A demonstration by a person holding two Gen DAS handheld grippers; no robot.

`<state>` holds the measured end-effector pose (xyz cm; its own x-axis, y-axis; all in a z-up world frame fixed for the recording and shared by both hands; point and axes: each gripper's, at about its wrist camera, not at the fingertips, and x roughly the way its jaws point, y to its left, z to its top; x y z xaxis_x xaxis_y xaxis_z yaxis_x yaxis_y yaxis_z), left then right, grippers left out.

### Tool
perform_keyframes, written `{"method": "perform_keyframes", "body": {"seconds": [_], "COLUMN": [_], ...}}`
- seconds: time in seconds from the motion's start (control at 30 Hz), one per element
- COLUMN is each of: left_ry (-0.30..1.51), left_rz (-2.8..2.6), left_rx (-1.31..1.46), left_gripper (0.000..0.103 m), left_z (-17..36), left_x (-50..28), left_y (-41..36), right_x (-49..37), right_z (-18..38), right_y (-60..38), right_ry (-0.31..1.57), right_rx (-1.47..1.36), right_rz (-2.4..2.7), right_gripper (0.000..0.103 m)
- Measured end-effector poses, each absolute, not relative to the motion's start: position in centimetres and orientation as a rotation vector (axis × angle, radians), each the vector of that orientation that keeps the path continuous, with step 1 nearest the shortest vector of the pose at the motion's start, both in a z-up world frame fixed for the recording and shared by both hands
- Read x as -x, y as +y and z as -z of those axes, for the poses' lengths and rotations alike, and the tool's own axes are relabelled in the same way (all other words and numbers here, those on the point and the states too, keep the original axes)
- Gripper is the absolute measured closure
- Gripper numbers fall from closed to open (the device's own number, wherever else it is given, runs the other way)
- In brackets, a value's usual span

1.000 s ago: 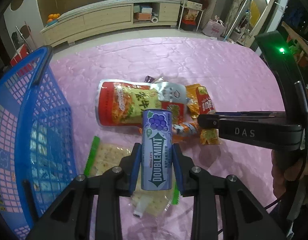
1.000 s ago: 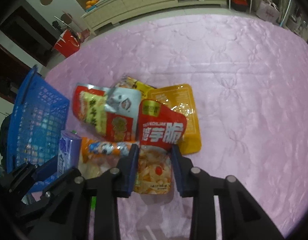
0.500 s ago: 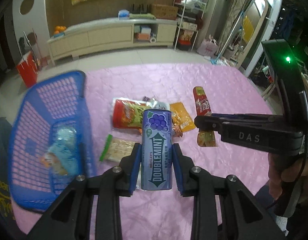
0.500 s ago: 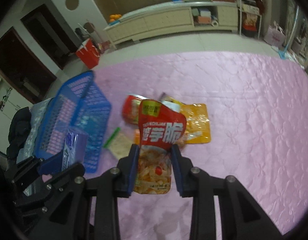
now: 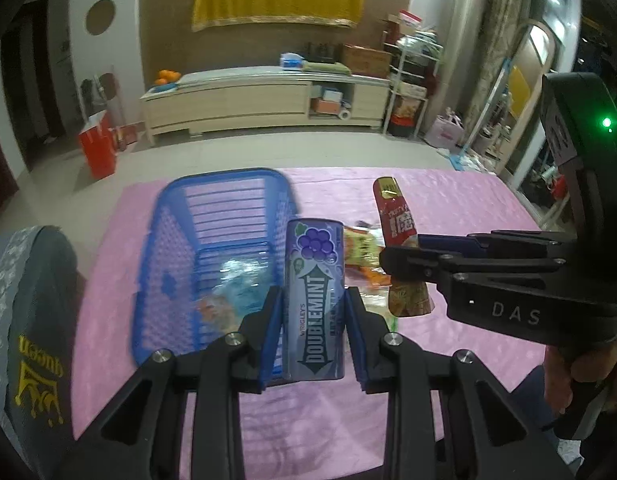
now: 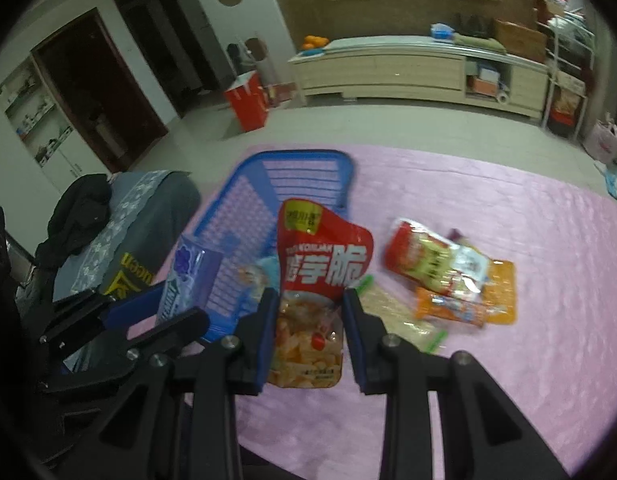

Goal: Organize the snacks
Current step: 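Carry the gum tube and red snack bag to the basket and drop them in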

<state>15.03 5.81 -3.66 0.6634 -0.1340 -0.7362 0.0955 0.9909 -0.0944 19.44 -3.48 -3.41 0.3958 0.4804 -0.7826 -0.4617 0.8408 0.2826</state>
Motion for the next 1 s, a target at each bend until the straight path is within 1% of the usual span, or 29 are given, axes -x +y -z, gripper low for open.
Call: {"method": "perform_keyframes", "body": {"seconds": [0.3,0.57,0.63,0.7,0.73,0.77,0.8,0.93,1.0], "left_ry": [0.844,0.856,0.863,0.864,0.864,0.865,0.865,0.867,0.871], "left_rz": [0.061,0.059,0.057,0.067,0.069,0.07,0.072,0.076,0.081], "left_rx": [0.101,0.125,0.125,0.13,0.132,0.132,0.13,0.131,0.132], "left_gripper": [0.074,0.074,0.074,0.074,0.074,0.074,0.074,0.074,0.074], "left_z": [4.3,5.1,5.2,5.3,5.3,5.2,5.2,5.1,5.3], "left_x": [-13.3,-12.8,-12.9,-12.7,-12.7,-12.9,-12.9,-13.1,-13.2], "left_y": [12.2,13.7,13.8,13.7,13.6,13.6,13.4,13.5,13.4], "right_x": [-19.1,-19.2,-19.1,-19.1,-19.1,-19.1,-19.2,-19.1,-19.0], "right_z": [5.3,6.9,7.1,7.1,7.1,7.2,7.2,7.2,7.0], "right_y": [2.5,4.3,4.6,4.7,4.5,4.3,4.1,3.1,2.4], "right_ry": [1.041,1.075,1.078,1.068,1.065,1.063,1.068,1.068,1.064], "right_rx": [0.036,0.109,0.138,0.154,0.159,0.157,0.152,0.134,0.129], "right_rz": [-0.634,-0.577,-0.569,-0.553,-0.544,-0.538,-0.539,-0.538,-0.523], "right_gripper": [0.066,0.066,0.06,0.047,0.043,0.032,0.025,0.025,0.022]}}
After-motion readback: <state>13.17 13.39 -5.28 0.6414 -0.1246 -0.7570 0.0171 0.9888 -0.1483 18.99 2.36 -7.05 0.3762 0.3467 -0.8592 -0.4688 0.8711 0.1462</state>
